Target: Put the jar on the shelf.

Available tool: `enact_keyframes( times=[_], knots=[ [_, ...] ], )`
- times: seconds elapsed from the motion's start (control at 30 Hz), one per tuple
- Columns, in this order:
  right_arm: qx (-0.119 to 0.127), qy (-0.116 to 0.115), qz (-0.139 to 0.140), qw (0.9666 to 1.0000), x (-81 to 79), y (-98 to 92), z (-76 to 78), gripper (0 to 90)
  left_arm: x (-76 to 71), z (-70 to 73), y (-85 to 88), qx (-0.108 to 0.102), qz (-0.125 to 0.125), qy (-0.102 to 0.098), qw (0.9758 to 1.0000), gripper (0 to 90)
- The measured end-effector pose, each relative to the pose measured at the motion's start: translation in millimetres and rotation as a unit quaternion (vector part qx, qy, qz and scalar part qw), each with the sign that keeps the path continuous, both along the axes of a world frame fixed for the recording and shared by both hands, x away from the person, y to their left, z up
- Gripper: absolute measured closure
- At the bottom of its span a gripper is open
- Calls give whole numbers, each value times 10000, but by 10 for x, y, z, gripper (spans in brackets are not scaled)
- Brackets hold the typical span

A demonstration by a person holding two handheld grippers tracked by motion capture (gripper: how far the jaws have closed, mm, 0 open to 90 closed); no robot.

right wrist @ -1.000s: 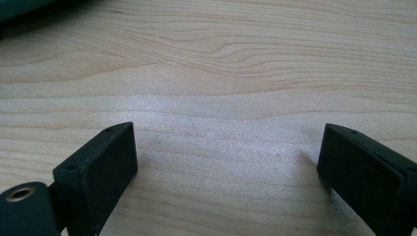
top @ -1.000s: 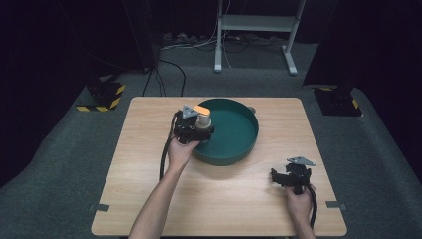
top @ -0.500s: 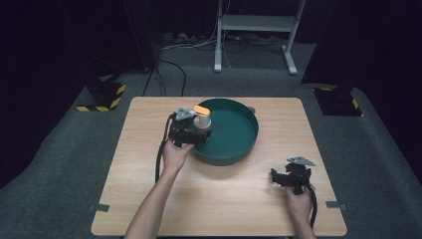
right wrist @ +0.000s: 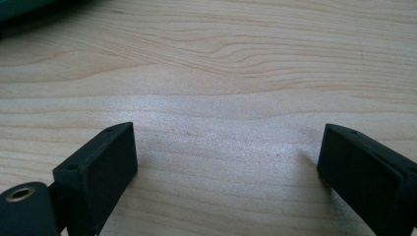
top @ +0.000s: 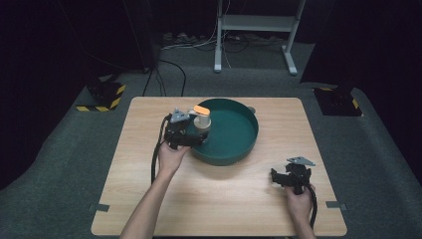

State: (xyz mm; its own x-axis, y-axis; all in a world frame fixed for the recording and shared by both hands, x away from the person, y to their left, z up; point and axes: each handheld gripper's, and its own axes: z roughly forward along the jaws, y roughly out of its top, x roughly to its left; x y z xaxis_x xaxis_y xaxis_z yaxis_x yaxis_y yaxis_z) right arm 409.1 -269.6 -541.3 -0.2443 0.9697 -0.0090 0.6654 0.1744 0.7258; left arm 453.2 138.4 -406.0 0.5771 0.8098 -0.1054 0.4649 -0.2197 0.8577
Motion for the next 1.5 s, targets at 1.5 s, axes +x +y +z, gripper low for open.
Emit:
enact_keyframes(
  times=[1.5],
  knots=[
    [-6,-9,-3,10000,0,1,-1,76,-394,-26,402,-215,235,-156,9994,104]
  ],
)
